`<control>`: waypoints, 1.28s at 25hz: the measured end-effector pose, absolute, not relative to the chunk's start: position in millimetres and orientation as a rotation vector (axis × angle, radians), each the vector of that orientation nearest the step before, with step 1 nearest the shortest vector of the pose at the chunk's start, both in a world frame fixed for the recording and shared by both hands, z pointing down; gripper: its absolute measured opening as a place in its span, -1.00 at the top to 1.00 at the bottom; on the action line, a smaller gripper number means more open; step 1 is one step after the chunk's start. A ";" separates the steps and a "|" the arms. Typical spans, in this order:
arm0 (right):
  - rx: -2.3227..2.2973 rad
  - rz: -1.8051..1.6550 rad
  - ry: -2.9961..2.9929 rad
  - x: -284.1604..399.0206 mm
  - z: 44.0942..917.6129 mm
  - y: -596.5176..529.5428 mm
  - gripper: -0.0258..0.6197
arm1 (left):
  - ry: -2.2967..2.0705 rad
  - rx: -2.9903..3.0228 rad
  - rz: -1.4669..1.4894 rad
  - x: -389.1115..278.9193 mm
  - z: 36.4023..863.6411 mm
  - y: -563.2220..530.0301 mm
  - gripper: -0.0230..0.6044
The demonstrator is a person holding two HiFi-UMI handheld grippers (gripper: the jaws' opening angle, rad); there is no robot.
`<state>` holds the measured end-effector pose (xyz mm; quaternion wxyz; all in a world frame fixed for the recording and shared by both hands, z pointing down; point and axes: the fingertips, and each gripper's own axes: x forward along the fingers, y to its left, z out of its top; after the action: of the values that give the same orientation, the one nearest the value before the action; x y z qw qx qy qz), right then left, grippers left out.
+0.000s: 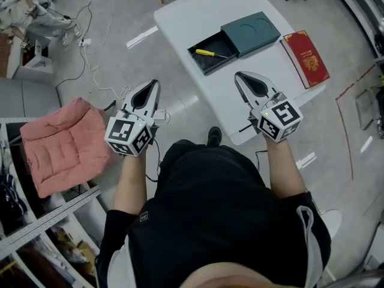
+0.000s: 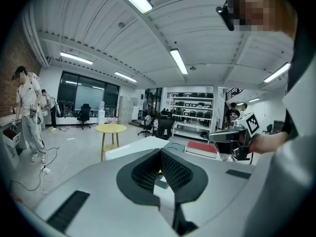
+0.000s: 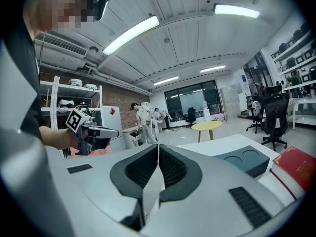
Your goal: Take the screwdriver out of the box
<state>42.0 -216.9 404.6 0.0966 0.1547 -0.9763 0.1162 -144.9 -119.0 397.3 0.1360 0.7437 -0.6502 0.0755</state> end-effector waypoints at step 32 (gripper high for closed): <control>0.587 0.284 -2.425 -106.6 502.7 -349.5 0.82 | -1.495 2.384 0.186 -302.5 444.9 -323.1 0.89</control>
<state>-106.6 -349.5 502.7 0.3099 0.2222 -0.9182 0.1073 -302.5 -323.1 444.9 0.1600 0.8344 -0.5233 0.0652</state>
